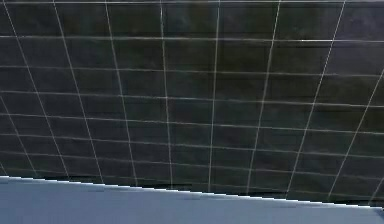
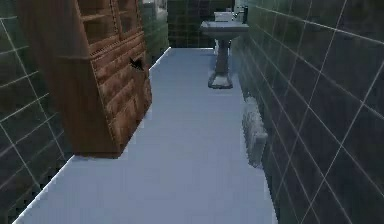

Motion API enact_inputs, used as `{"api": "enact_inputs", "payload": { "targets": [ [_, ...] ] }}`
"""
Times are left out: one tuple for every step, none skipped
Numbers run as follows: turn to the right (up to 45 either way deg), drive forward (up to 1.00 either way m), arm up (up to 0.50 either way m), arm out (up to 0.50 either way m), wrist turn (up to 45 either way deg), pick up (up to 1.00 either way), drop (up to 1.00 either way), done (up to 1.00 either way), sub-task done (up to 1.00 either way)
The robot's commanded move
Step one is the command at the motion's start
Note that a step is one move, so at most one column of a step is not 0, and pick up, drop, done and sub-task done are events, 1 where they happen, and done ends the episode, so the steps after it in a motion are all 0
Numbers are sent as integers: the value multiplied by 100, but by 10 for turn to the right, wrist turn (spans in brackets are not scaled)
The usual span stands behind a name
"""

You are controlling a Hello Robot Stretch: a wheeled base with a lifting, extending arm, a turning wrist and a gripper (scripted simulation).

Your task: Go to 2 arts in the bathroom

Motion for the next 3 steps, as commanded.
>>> {"api": "enact_inputs", "payload": {
  "targets": [
    [-450,0,0,0,0,0,0,0,0],
    [-450,0,0,0,0,0,0,0,0],
    [-450,0,0,0,0,0,0,0,0]
  ]
}}
